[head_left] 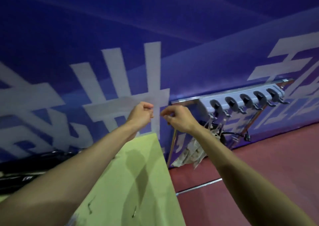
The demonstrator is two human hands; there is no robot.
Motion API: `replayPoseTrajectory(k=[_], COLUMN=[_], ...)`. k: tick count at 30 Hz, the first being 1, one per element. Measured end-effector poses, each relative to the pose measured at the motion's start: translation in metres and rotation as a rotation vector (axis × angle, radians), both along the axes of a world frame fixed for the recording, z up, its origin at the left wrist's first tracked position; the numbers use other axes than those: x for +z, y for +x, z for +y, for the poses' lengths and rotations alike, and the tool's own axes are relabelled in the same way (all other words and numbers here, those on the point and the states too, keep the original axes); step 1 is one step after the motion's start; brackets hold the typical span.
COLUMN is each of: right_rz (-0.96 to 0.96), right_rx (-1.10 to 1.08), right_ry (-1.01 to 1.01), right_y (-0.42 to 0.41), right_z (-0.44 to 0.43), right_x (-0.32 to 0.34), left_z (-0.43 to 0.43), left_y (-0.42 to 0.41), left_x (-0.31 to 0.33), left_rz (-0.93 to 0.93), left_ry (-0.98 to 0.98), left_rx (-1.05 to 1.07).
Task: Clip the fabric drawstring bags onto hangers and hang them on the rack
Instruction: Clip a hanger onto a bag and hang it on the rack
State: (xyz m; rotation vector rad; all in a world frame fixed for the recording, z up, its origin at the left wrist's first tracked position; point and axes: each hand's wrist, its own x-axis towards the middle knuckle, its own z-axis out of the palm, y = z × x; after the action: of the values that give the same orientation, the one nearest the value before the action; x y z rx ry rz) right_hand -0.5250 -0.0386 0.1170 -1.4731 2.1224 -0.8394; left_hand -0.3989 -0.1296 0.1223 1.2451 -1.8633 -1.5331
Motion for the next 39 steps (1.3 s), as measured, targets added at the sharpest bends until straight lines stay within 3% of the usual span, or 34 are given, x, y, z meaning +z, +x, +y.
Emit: replayPoseTrajectory(k=[8, 19, 25, 33, 36, 39], right_rz=[-0.004, 0.075, 0.075, 0.214, 0.262, 0.242], right_rx=[0.322, 0.42, 0.412, 0.463, 0.41, 0.299], right_ry=[0.178, 0.376, 0.499, 0.596, 0.587, 0.605], right_y=[0.184, 0.337, 0.34, 0.325, 0.32, 0.324], right_z=[-0.068, -0.107, -0.082, -0.059, -0.056, -0.052], right_x=[-0.016, -0.078, -0.123, -0.18, -0.201, -0.221], left_z=[-0.043, -0.026, 0.02, 0.075, 0.083, 0.084], left_y=[0.204, 0.409, 0.42, 0.395, 0.395, 0.392], left_x=[-0.031, -0.105, -0.158, -0.216, -0.227, -0.222], left_rz=[-0.023, -0.14, -0.361, -0.638, -0.867, -0.965], left_ry=[0.138, 0.271, 0.293, 0.27, 0.134, 0.034], left_rx=[0.265, 0.448, 0.233, 0.105, -0.003, -0.053])
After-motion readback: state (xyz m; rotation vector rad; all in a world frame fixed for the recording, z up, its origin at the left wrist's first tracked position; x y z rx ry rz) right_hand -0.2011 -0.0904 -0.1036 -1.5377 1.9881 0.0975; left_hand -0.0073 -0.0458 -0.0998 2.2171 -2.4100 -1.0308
